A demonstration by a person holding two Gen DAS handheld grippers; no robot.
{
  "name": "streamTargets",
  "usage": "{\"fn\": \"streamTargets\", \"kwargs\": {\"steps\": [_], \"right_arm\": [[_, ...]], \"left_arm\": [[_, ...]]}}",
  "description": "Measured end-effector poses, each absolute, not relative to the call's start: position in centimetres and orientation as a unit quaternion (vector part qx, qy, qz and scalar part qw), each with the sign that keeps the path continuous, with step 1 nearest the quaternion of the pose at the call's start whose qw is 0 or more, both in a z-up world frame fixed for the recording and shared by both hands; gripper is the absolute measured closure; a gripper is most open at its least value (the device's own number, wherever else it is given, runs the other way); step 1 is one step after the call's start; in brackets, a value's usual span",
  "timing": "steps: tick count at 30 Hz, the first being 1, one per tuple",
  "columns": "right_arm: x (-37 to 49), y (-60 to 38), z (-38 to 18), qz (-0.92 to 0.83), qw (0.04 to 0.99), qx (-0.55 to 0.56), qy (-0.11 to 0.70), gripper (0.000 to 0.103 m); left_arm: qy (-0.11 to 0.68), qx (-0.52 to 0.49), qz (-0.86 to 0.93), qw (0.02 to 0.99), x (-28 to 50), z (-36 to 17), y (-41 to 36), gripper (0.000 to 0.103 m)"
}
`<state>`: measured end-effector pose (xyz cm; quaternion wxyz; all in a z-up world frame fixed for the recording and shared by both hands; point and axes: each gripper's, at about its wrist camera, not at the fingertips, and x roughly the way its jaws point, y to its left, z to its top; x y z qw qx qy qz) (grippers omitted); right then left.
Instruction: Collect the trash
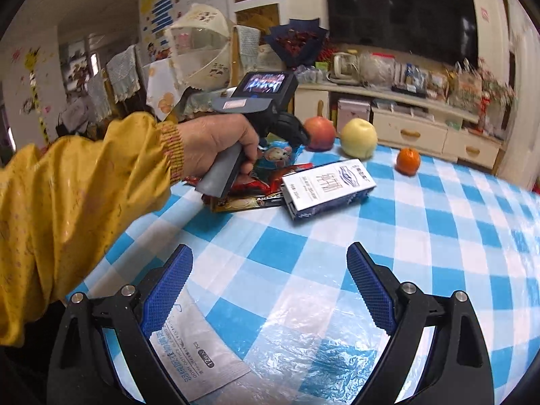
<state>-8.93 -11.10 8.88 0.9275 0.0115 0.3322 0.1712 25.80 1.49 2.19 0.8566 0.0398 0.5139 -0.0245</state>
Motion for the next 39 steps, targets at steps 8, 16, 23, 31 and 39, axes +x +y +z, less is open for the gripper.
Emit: {"fn": "streamTargets", "kwargs": {"steps": [8,16,23,31,39], "right_arm": [[-8.1,-14.2,9.0,0.135,0.928,0.069,0.341,0.011],[-7.5,-16.6,8.8,0.095,0.931,0.092,0.341,0.011],[-6.3,-17.0,7.2,0.089,0.917,0.095,0.376,0.011],[-4.9,-16.7,6.3,0.076,0.912,0.083,0.395,0.011],[-3.5,-17.0,5.6,0.075,0.907,0.064,0.409,0.011]], "left_arm": [[0.520,0.052,-0.069,0.850,21.4,2.1,0.5,0.058],[0.516,0.066,-0.153,0.840,10.8,2.1,-0.9,0.058],[0.489,0.037,-0.173,0.854,7.4,4.7,2.6,0.043],[0.444,0.069,-0.096,0.888,11.9,7.1,8.7,0.024],[0.460,0.170,-0.117,0.864,17.2,4.3,8.0,0.024]]}}
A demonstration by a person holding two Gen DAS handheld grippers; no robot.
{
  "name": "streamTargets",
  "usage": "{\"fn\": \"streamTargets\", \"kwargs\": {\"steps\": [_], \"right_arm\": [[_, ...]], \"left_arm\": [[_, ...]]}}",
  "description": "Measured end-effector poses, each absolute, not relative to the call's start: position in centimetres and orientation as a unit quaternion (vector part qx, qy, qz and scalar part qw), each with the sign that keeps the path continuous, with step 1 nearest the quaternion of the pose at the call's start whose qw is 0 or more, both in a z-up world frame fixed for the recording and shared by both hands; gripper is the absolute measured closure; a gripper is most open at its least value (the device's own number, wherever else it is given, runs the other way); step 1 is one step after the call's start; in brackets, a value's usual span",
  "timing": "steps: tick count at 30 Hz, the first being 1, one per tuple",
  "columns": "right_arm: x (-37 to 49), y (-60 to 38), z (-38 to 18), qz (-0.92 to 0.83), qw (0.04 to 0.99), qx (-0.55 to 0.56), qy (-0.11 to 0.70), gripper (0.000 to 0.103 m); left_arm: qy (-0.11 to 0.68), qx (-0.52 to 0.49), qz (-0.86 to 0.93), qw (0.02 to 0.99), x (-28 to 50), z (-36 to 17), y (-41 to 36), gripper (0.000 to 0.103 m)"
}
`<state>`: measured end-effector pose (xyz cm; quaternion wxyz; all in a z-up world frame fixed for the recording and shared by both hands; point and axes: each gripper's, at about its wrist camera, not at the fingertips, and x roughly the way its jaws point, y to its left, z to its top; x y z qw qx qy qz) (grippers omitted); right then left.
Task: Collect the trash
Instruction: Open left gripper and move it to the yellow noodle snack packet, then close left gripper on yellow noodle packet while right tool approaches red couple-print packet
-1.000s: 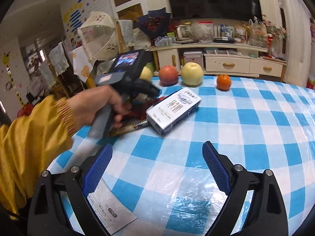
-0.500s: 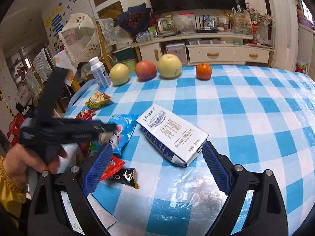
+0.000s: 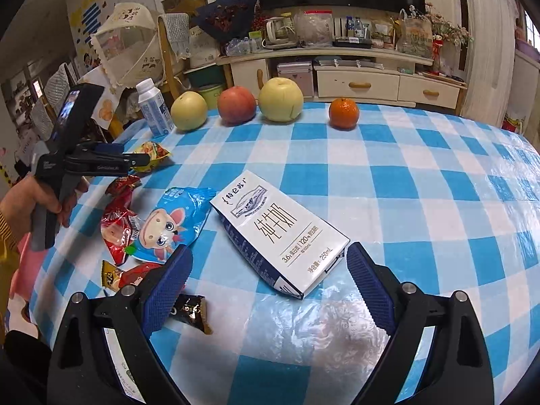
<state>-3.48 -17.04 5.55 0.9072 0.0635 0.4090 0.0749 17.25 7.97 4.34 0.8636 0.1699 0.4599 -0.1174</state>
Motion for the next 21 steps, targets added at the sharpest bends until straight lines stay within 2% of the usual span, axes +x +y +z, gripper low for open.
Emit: {"fn": "streamTargets", "kwargs": {"steps": [5,7,9,12,21], "right_arm": [[-3.1,-15.9,5.1,0.105,0.900,0.068,0.418,0.011],[-3.1,-15.1,5.0,0.121,0.898,0.061,0.419,0.011],[-3.2,-14.3,4.9,0.146,0.893,0.061,0.421,0.011],[-3.2,-13.0,4.6,0.183,0.884,0.064,0.426,0.011],[-2.5,-9.3,2.5,0.220,0.862,0.020,0.457,0.011]], "left_arm": [[0.477,0.142,-0.110,0.860,19.4,2.9,8.6,0.024],[0.474,0.131,-0.108,0.864,19.3,2.7,8.9,0.029],[0.475,0.119,-0.102,0.866,19.3,2.5,9.3,0.043],[0.476,0.093,-0.101,0.869,18.9,2.4,10.0,0.053],[0.470,0.048,-0.113,0.874,16.1,2.6,9.9,0.061]]}}
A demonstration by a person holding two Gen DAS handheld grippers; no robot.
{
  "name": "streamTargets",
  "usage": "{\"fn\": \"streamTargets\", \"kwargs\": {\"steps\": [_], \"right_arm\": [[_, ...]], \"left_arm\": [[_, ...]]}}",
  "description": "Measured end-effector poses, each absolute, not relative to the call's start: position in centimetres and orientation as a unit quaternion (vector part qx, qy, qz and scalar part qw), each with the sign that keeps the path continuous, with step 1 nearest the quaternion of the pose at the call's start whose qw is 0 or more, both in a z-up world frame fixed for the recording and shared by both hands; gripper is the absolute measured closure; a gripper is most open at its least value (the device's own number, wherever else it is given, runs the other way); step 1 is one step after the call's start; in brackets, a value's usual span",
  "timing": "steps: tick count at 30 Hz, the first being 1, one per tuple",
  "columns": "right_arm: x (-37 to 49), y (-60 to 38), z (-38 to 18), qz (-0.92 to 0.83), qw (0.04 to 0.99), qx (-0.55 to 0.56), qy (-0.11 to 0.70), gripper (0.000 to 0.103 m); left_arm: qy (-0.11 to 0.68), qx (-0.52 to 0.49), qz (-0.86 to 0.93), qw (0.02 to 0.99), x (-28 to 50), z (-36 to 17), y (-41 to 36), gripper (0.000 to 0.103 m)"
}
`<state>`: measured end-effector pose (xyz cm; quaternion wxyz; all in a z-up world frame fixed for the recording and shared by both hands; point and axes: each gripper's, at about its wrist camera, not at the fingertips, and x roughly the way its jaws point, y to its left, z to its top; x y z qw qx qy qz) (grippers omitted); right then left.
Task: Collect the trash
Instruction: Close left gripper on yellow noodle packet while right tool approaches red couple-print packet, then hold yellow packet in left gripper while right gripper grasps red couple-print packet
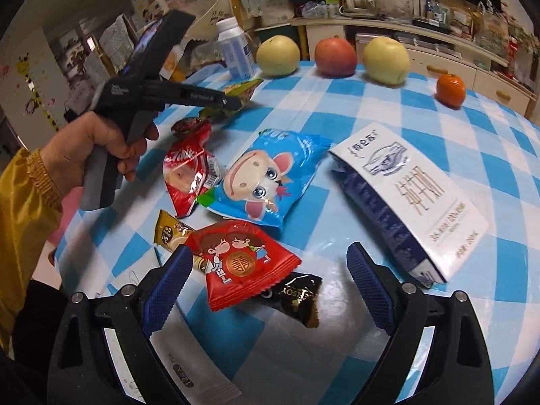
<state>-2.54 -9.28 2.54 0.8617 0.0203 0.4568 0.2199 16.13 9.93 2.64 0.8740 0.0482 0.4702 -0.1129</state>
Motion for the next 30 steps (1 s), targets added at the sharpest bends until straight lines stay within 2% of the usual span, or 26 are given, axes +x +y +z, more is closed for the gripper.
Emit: {"fn": "streamTargets", "kwargs": {"steps": [3,6,9,13,18,30], "right_arm": [[-2.3,-8.7,2.1,0.222,0.860,0.011,0.458,0.012],[-2.0,-8.2,1.5,0.217,0.858,-0.002,0.466,0.026],[-2.1,-8.0,1.6,0.219,0.861,-0.011,0.459,0.032],[-2.3,-7.8,1.6,0.227,0.859,-0.013,0.458,0.046],[-2.5,-7.7,1.6,0.231,0.861,-0.016,0.454,0.050],[-4.0,-7.6,2.5,0.254,0.862,-0.002,0.439,0.050]], "left_arm": [[0.470,0.031,-0.122,0.874,15.1,2.7,10.2,0.062],[0.469,0.017,-0.131,0.873,13.9,2.9,10.4,0.062],[0.466,-0.001,-0.139,0.874,12.8,3.3,10.7,0.062],[0.457,-0.019,-0.145,0.878,11.1,4.2,11.3,0.062],[0.442,-0.043,-0.150,0.883,8.9,5.6,12.2,0.063],[0.420,-0.096,-0.154,0.889,2.4,6.9,13.6,0.063]]}}
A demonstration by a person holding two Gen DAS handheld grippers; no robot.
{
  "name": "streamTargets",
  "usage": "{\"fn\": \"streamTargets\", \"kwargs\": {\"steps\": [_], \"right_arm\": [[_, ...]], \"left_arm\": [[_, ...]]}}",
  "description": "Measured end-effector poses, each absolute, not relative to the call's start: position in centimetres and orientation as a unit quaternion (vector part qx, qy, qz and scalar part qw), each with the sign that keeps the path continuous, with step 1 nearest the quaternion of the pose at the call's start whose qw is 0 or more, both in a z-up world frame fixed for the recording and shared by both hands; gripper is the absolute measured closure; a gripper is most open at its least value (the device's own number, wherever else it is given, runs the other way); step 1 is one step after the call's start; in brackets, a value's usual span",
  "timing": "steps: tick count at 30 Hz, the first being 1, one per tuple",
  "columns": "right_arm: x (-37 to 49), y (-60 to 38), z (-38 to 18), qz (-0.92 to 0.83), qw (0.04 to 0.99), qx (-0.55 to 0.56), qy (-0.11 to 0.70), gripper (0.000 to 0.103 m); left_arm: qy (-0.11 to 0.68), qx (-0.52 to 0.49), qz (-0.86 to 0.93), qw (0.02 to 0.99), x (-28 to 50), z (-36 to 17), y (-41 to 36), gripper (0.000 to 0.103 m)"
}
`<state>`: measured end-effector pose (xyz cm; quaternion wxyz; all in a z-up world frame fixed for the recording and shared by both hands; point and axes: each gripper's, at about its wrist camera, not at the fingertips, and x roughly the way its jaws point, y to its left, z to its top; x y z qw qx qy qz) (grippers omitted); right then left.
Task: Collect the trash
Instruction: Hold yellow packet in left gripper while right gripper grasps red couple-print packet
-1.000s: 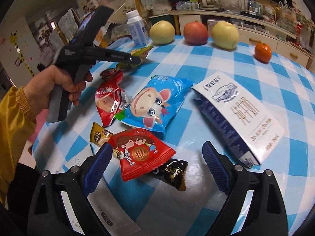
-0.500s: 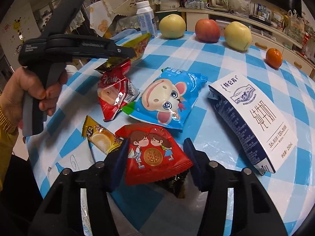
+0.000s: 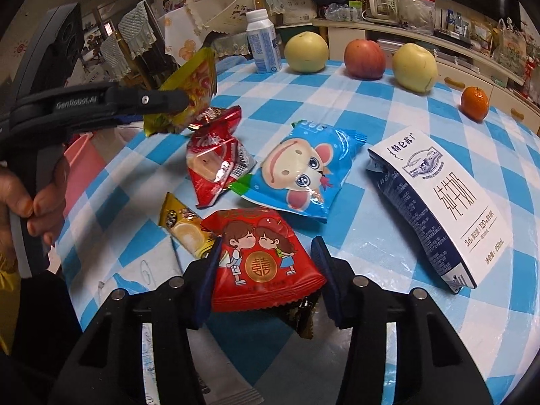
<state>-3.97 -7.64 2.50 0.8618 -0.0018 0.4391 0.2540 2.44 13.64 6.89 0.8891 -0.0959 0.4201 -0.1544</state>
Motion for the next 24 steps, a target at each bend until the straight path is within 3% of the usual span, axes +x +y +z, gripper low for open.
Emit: {"fn": "streamTargets", "kwargs": {"steps": [24], "right_arm": [[-6.6,-5.7,5.5,0.258,0.876,0.039,0.406,0.051]], "left_arm": [[0.399,-0.150,-0.151,0.892,-1.8,5.8,18.6,0.063]]}}
